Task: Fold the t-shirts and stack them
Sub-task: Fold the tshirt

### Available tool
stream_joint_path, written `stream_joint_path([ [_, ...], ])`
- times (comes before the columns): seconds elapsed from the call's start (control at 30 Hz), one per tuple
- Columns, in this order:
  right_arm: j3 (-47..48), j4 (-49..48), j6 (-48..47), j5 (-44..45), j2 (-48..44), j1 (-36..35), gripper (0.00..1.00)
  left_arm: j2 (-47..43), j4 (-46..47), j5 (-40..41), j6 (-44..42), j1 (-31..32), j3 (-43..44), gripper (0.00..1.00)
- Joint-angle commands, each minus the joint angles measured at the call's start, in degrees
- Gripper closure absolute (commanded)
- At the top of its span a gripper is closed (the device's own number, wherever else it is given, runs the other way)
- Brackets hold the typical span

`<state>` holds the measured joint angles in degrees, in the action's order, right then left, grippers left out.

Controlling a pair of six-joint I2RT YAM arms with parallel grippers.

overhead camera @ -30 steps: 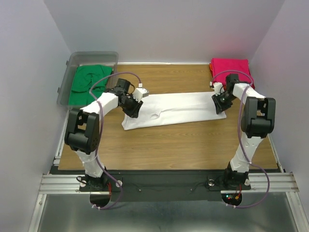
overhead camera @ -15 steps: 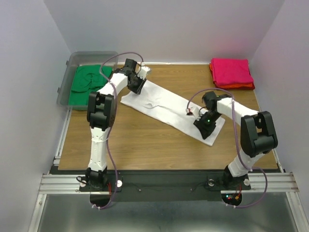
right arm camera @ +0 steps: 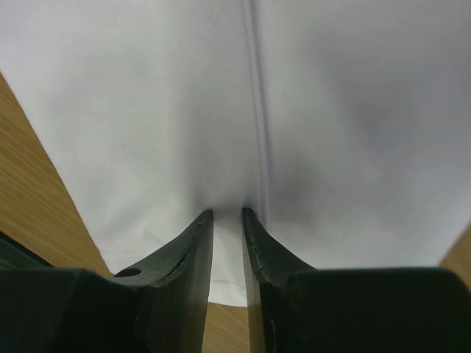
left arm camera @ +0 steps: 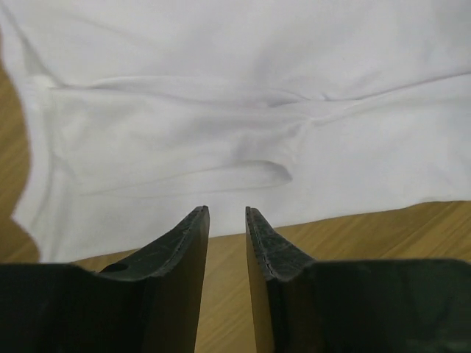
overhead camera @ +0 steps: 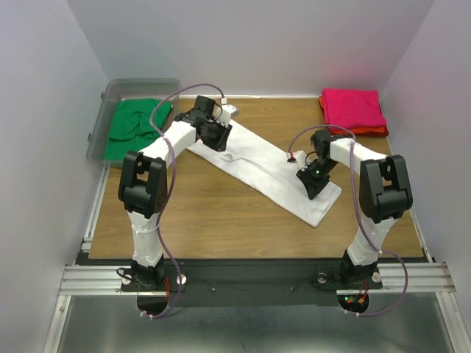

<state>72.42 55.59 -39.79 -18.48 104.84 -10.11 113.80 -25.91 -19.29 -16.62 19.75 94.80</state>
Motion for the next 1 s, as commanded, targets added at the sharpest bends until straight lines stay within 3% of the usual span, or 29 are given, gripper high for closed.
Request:
stream_joint_path([
  [0.0, -2.63, -2.77, 1.20, 1.60, 0.72, -0.52, 0.73, 0.63, 3.94, 0.91, 5.54, 1.52, -4.63, 0.65],
  [0.23, -7.99, -3.47, 3.84, -2.25, 1.77, -4.73, 0.78, 8.00, 2.89, 6.80, 5.55, 1.00, -1.30, 0.73],
  [0.4, -7.04, -4.87, 11.21, -9.63, 3.00, -16.57, 0.77, 19.32, -1.94, 8.13, 1.69, -0.15, 14.85, 0.75],
  [0.5, -3.09, -5.06, 16.48, -18.06, 4.85, -21.08, 0.68, 24.61, -6.95, 7.61, -0.07, -0.50, 29.96, 0.75],
  [0.6, 2.18, -4.01, 19.13, -25.37, 2.75, -22.23, 0.57, 27.00, -9.42, 3.22, -0.69, -1.38, 38.96, 0.67],
  [0.77, 6.15, -3.30, 19.31, -23.45, -3.49, -18.64, 0.56, 14.81, -0.38, -1.71, 0.36, -1.47, 25.31, 0.61],
  [0.97, 8.70, -9.61, 23.69, -15.98, 0.01, -12.66, 0.63, 6.97, 4.28, -7.69, 6.85, -1.47, 14.03, 0.58],
])
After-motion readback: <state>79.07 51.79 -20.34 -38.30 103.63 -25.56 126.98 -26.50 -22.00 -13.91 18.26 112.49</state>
